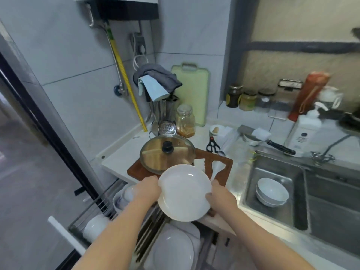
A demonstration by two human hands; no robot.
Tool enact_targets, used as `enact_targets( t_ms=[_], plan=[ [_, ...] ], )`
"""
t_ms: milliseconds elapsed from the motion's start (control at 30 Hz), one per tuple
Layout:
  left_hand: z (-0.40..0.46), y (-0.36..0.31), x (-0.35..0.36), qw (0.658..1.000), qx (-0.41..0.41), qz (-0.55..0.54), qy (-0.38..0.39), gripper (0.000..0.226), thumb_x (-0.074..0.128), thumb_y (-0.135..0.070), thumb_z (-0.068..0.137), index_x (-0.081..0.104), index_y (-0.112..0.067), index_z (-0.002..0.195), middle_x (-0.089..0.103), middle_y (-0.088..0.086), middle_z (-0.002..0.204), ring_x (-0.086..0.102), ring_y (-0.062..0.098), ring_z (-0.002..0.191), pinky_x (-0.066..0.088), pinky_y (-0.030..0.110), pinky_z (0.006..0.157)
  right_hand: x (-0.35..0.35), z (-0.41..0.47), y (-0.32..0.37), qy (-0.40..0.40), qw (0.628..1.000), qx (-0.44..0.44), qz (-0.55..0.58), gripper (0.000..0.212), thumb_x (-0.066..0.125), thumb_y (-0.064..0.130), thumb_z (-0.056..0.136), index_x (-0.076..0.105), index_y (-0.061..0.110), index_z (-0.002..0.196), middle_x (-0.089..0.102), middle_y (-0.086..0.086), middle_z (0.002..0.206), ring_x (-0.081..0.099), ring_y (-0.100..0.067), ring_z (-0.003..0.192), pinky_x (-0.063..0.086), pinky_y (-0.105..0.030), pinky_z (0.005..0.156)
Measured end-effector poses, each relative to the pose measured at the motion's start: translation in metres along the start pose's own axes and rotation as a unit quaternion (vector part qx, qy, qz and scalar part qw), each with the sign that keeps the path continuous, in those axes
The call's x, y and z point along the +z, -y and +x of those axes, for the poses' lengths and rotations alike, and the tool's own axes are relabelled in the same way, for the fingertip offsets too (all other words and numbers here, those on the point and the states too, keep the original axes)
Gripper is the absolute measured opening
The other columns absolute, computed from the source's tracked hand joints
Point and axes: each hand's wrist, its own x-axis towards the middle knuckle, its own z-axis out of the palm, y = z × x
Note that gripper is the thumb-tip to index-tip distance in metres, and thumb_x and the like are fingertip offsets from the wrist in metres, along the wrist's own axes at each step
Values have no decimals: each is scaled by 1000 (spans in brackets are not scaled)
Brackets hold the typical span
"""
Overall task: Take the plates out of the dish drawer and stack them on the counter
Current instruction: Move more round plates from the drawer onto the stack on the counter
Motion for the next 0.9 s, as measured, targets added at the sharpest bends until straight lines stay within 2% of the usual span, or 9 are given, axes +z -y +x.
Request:
enact_targets(
  t_ms=[67, 133, 267, 367, 600, 667, 800, 867, 900],
  plan=[
    [-3, -34, 0, 999, 27, -23, 3, 10, 44, -16, 85, 52, -18, 81, 67, 4, 100, 63, 26, 91, 46, 32, 72, -28, -3, -28, -1, 1000, 12, 15, 23, 39, 14, 88, 43, 15, 111, 63, -3, 91, 67, -25, 69, 50, -34, 60],
    [-5, -71, 3, 998, 60, -29, 3, 6, 45, -18, 85, 48, -19, 80, 66, 4, 100, 62, 26, 90, 44, 32, 71, -54, -9, -60, -11, 999, 29, 30, 28, 38, 14, 88, 43, 18, 115, 67, -5, 95, 67, -22, 58, 54, -35, 60],
    [-13, -156, 14, 991, 131, -40, -3, 17, 43, -21, 88, 57, -15, 95, 65, 5, 107, 62, 26, 98, 43, 32, 74, -103, -25, -129, -76, 995, 69, 9, 31, 44, 16, 88, 50, 13, 118, 68, -8, 106, 63, -27, 87, 47, -33, 68],
    [-24, -222, 23, 982, 185, -37, 2, 27, 40, -21, 92, 61, -13, 108, 65, 7, 114, 61, 26, 107, 45, 33, 81, -137, -43, -179, -98, 989, 113, 22, 34, 44, 18, 87, 50, 18, 121, 69, -5, 104, 62, -24, 78, 48, -32, 63],
    [-71, -369, 43, 956, 290, -11, 29, 27, 41, -16, 91, 63, -9, 103, 69, 11, 109, 65, 30, 101, 48, 33, 79, -205, -101, -300, -164, 965, 206, 22, 26, 48, 21, 90, 53, 16, 114, 67, -5, 109, 63, -26, 95, 47, -32, 69],
    [-89, -404, 46, 949, 313, -10, 43, 27, 41, -14, 88, 64, -8, 100, 71, 12, 104, 68, 30, 96, 52, 35, 81, -217, -116, -330, -183, 957, 225, 27, 28, 49, 22, 89, 54, 16, 116, 67, -5, 107, 63, -25, 92, 49, -32, 68],
    [-108, -436, 50, 946, 324, -7, 31, 26, 43, -15, 88, 62, -10, 105, 66, 9, 114, 62, 30, 107, 47, 35, 85, -236, -135, -351, -189, 955, 228, 21, 28, 49, 22, 89, 56, 17, 115, 69, -5, 99, 66, -24, 78, 55, -33, 69],
    [-164, -549, 93, 916, 394, -20, 73, 25, 43, -14, 88, 62, -9, 105, 67, 9, 112, 63, 30, 104, 48, 36, 85, -268, -200, -445, -231, 918, 321, 29, 26, 50, 22, 88, 56, 15, 113, 69, -6, 100, 65, -25, 78, 52, -31, 67],
    [-165, -548, 92, 910, 407, -13, 78, 26, 43, -13, 88, 62, -8, 103, 69, 9, 108, 65, 30, 100, 49, 36, 85, -269, -200, -447, -236, 918, 317, 25, 24, 51, 22, 88, 56, 14, 110, 69, -7, 99, 66, -27, 79, 50, -30, 66]
  ],
)
